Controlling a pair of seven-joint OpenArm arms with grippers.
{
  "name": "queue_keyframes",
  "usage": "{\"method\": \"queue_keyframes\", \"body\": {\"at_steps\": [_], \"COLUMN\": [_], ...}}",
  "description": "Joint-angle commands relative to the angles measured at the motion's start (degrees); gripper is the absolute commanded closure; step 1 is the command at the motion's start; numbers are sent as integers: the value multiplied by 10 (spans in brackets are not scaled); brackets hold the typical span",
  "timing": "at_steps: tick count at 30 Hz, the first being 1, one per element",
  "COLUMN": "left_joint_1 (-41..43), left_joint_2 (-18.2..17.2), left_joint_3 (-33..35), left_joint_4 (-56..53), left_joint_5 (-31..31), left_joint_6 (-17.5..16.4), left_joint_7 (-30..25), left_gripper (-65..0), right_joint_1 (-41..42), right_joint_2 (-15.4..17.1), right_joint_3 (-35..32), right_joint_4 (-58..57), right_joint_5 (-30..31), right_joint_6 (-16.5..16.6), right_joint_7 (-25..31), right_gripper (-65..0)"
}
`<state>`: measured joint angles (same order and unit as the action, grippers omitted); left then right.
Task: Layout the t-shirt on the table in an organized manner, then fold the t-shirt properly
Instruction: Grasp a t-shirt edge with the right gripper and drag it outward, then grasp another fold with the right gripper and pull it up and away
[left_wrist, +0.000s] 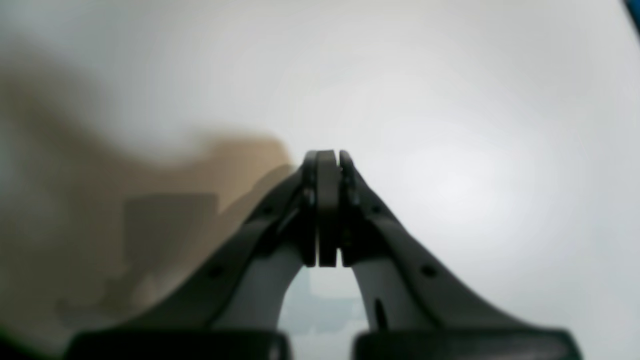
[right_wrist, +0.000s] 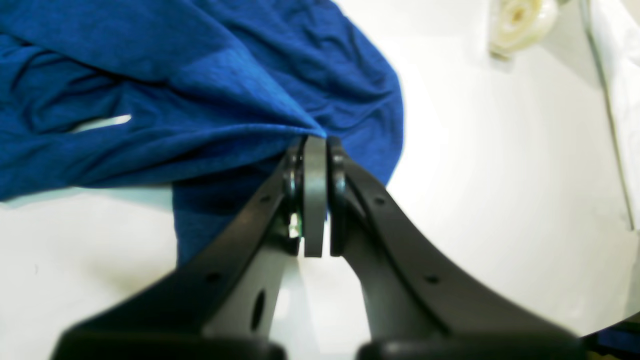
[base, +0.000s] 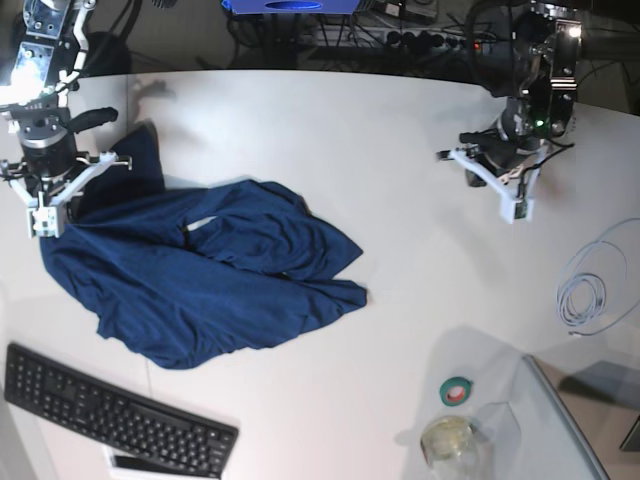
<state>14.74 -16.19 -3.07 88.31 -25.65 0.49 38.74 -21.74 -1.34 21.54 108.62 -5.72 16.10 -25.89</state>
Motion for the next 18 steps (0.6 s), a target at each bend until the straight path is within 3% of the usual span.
{"method": "queue_keyframes", "body": {"at_steps": [1,7,9,10,12,14,18], "left_joint_1": [-21,-100,-107,-106,-97,-71,-21], "left_joint_2": [8,55,55,52,41,30,18], "left_joint_3": [20,118,130,130,101,52,-84], "left_joint_4": [10,9,9,8,7,7,8], "left_joint_5": [-2,1,1,1,1,1,1], "left_joint_6": [-2,-2,-1,0,0,0,-2], "left_joint_7": [-11,-10,-10,-10,-10,-10,-10], "left_gripper": [0,0,0,0,0,0,0], "right_joint_1": [2,21,27,31,35,31,21], "right_joint_2": [3,3,6,9,10,10,15], "right_joint_3": [1,5,0,0,-10,-30,-126], "right_joint_4": [3,-54,-85,-91,-93,-89,-82], "right_joint_5": [2,2,1,1,1,1,0], "right_joint_6": [1,1,1,1,1,1,2], "right_joint_7": [11,11,3,-9,-29,-26,-5], "right_gripper": [0,-5,-68,-141,-300,-404,-405]}}
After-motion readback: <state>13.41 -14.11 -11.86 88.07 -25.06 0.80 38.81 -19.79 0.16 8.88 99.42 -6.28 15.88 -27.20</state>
